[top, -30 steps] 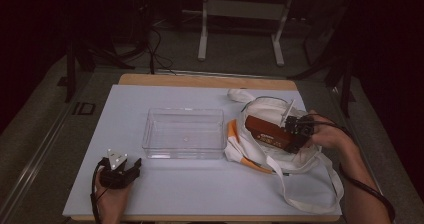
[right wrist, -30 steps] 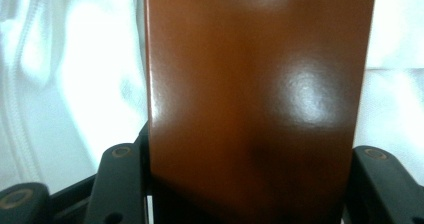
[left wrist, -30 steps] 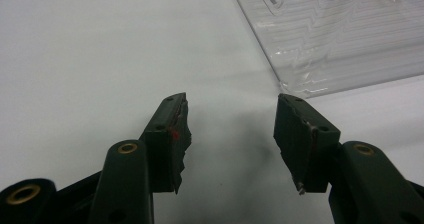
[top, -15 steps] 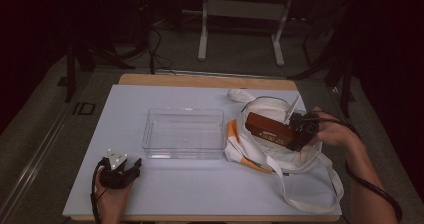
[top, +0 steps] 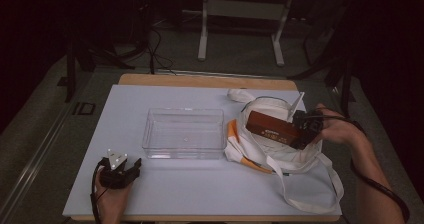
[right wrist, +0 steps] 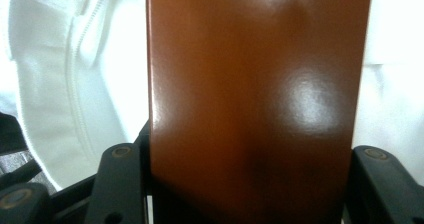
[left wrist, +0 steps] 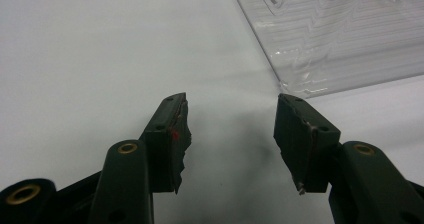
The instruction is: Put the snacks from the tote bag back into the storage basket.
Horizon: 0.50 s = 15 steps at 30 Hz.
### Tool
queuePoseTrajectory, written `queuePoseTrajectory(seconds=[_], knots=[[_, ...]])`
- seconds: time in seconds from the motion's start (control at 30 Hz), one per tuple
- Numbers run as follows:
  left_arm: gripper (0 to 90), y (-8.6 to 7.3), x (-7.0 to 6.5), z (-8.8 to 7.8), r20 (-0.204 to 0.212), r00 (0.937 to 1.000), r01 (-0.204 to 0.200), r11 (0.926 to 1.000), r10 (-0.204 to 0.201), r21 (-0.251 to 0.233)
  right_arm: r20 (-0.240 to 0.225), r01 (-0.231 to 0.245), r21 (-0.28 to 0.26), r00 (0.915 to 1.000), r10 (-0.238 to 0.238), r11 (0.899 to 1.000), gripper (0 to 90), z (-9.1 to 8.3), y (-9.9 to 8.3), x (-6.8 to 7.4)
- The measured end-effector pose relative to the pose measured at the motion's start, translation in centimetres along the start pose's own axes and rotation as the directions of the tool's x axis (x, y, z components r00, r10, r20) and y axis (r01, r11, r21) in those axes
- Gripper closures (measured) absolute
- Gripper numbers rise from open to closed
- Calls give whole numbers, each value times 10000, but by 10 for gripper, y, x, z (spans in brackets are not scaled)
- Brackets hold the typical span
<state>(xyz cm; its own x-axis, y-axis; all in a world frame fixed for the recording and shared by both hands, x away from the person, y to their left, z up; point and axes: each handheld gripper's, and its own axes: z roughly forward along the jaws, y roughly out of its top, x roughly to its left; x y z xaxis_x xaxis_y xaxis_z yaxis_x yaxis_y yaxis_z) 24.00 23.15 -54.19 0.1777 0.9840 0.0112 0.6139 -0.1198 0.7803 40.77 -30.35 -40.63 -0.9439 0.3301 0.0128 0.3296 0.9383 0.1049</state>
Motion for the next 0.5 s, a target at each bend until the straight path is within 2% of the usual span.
queuePoseTrajectory(seconds=[0.5], knots=[[479,0,0,0,-4,10000,-2,10000,2,-5,98,135,-234,9999,-133,9996,433,-22,2,4]])
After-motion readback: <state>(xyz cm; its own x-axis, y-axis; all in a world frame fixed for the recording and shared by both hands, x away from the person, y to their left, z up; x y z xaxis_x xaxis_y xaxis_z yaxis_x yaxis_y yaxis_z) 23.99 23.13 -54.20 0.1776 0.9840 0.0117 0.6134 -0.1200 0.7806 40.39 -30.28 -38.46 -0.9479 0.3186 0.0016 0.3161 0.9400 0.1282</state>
